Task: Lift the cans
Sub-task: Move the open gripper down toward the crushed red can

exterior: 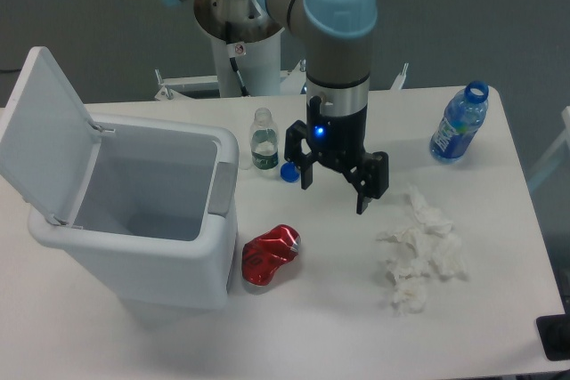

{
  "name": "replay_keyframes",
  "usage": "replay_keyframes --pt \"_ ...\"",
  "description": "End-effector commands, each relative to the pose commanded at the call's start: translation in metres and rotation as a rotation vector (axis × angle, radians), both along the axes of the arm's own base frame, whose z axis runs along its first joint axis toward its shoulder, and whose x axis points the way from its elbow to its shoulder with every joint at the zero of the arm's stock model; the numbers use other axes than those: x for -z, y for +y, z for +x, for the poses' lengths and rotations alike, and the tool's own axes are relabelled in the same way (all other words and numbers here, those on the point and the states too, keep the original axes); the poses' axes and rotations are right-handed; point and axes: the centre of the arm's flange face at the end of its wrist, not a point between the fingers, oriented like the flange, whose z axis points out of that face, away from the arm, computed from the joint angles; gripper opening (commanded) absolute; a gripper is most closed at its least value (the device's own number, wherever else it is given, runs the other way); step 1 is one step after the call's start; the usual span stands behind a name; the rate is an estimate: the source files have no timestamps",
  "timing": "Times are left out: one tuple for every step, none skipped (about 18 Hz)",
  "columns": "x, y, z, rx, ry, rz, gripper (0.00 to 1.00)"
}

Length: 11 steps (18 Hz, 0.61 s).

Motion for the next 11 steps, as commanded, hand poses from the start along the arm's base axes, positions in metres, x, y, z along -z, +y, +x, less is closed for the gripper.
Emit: replay_keyframes --pt "0.005 0.000 0.002 0.004 -0.007 -0.008 1.00" --pt "0.013 0.004 0.006 0.015 -0.017 -0.020 1.00" --pt "0.019 0.008 0.008 0.025 -0.019 -0.035 1.00" --pt "0.027 0.010 0.009 0.033 -0.017 -0.056 1.00" --pt "0.036 0.016 0.013 0.050 -0.018 -0.081 1.00" --pt "0.047 0.022 0.018 0.060 -0.023 -0.104 1.00" --pt "0.055 0.028 0.024 0.074 -0.029 -0.121 1.00" --pt "0.066 0.032 0.027 0.077 -0.043 -0.135 1.00" --pt "0.076 0.030 0.028 0.078 -0.059 -0.148 1.00" --pt "0.082 0.029 0.030 0.079 -0.069 -0.156 1.00" --pt "0.087 0.028 0.032 0.081 -0.078 -0.161 1.00"
